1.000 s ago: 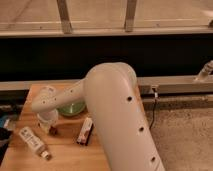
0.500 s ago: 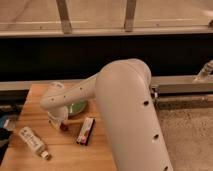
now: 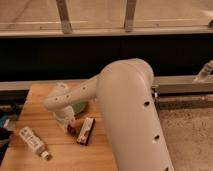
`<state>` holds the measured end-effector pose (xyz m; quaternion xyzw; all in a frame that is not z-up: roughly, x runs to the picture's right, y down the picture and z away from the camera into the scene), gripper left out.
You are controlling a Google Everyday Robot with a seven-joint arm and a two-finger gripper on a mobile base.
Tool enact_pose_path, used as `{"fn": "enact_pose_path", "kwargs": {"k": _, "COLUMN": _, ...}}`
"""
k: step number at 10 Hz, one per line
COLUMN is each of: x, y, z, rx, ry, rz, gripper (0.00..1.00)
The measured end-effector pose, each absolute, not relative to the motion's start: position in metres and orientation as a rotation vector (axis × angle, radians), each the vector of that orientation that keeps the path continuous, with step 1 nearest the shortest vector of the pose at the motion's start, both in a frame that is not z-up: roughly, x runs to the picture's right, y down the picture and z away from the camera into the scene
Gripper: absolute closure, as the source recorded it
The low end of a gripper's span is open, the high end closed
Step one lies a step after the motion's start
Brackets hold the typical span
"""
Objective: Drag the pepper across the table
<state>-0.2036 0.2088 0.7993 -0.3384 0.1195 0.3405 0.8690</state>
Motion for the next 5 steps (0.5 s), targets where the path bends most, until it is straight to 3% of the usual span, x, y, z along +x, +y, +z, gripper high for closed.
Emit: {"fn": "enact_pose_path", "kwargs": {"k": 5, "x": -0.159, "y": 0.210, "z": 0.785, "rx": -0.682, "ry": 0.309, "rz": 0.807, "gripper": 0.96}}
